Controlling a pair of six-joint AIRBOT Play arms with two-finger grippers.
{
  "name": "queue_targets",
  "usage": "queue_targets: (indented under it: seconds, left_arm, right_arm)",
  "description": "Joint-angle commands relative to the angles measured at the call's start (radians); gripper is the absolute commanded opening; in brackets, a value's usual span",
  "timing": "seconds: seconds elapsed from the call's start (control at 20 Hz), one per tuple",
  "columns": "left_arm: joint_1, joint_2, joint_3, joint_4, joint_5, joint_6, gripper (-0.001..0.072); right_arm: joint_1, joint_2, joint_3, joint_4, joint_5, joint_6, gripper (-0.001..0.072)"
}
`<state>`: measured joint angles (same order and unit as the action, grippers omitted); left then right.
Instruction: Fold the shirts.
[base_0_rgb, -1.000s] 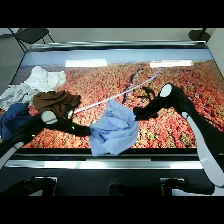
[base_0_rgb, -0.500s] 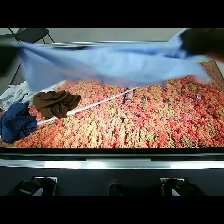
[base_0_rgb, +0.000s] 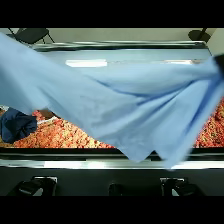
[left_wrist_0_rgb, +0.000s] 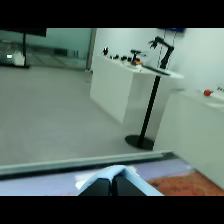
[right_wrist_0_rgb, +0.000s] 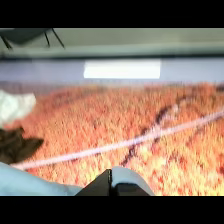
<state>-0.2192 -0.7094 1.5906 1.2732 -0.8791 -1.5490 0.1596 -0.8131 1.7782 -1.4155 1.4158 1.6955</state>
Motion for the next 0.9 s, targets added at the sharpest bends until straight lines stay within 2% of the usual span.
queue_targets:
  seconds: [0.0,0.1,0.25,0.4,0.5,0.55,0.6,0.65,0.75,0.85]
  left_arm:
    - [0.000,-0.046,-0.128,0.057,-0.098,-0.006,0.0029]
    - [0.000,-0.078,-0.296,0.066,-0.087,-0.006,0.0030]
    - [0.000,-0.151,-0.570,0.060,0.006,-0.016,0.0031]
    - [0.000,-0.254,-0.777,0.047,0.085,-0.134,0.0031]
    - [0.000,-0.320,-0.849,0.003,0.086,-0.173,0.0031]
    - [0.000,-0.343,-0.868,-0.034,0.084,-0.172,0.0031]
    - [0.000,-0.359,-0.875,-0.062,0.083,-0.172,0.0031]
    - [0.000,-0.367,-0.874,-0.074,0.085,-0.172,0.0031]
    - [0.000,-0.366,-0.872,-0.073,0.087,-0.172,0.0032]
    - [0.000,-0.366,-0.872,-0.073,0.084,-0.150,0.0032]
  right_arm:
    - [0.000,-0.110,-0.090,-0.014,0.293,-0.039,0.0063]
    - [0.000,-0.197,-0.207,-0.014,0.188,-0.072,0.0063]
    - [0.000,-0.360,-0.357,-0.004,-0.163,-0.078,0.0063]
    - [0.000,-0.572,-0.389,0.082,-0.462,0.031,0.0063]
    - [0.000,-0.686,-0.389,0.214,-0.500,0.099,0.0068]
    - [0.000,-0.726,-0.389,0.277,-0.486,0.096,0.0171]
    - [-0.001,-0.747,-0.387,0.328,-0.468,0.073,0.0460]
    - [-0.016,-0.748,-0.369,0.344,-0.427,0.008,0.0618]
    - [-0.087,-0.742,-0.284,0.342,-0.260,-0.066,0.0633]
    - [-0.234,-0.742,-0.219,0.337,-0.011,-0.095,0.0634]
